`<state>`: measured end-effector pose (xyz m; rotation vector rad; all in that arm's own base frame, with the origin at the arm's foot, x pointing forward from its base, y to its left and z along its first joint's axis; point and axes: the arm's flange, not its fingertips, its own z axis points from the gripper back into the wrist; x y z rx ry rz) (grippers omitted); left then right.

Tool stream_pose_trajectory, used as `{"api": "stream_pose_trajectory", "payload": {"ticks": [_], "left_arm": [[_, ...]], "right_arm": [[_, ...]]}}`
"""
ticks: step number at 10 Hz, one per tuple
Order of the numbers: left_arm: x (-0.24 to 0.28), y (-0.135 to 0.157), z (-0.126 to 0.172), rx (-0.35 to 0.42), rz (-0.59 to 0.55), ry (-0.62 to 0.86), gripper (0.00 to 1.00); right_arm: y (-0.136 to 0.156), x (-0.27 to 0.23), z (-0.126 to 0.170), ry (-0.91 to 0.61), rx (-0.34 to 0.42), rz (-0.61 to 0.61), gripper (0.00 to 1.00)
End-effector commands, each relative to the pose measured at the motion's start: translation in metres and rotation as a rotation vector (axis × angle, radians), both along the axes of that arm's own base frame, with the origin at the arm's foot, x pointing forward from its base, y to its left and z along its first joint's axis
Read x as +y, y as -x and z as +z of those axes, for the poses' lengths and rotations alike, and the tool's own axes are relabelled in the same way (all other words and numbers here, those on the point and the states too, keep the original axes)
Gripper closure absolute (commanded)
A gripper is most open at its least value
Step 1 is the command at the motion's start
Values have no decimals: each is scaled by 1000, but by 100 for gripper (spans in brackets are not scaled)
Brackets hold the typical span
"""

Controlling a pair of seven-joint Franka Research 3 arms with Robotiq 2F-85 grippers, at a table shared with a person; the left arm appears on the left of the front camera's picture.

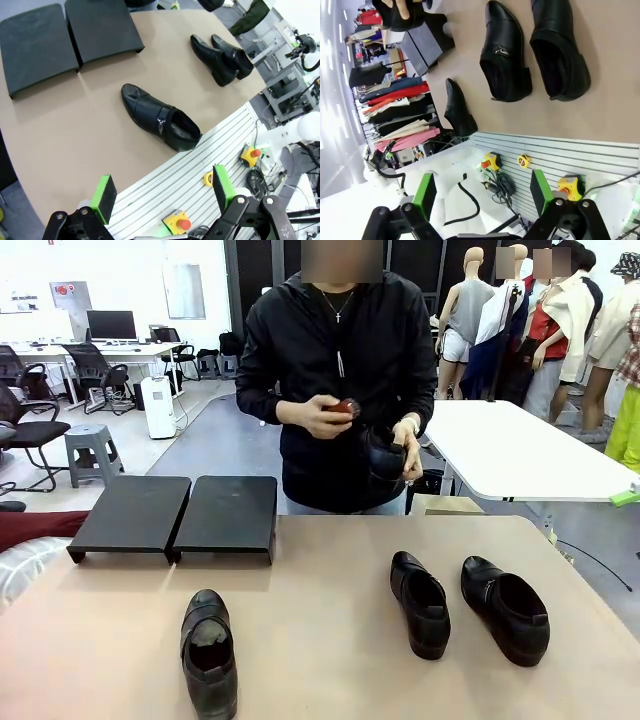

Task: Organize the shoes by placing them on the stand.
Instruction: Pick up one Shoe and place it in the middle of the table, then place the Shoe from the middle of the table onto the Shoes Stand.

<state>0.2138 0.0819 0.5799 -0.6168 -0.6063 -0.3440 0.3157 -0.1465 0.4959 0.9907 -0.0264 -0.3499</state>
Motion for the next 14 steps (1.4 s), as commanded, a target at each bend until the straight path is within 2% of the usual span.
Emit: {"api": "stream_pose_trajectory", "payload": {"ticks": [1, 10, 11, 12, 13, 14], "left_arm": [[1, 0, 0, -12, -22, 15, 0], [0, 0, 0, 0, 0, 0, 0], [-31, -25, 26, 84, -24, -38, 0], [-96, -56, 49, 309, 150, -28, 0], [-166, -69, 42, 431, 159, -82, 0], [-230, -78, 17, 568, 154, -165, 0]], "right_arm": [[4, -12, 6, 0, 28, 4, 0], [4, -12, 6, 0, 28, 4, 0], [4, -12, 6, 0, 28, 4, 0], [4, -12, 6, 0, 28, 4, 0], [4, -12, 6, 0, 28, 4, 0], [4, -12, 6, 0, 28, 4, 0]]}}
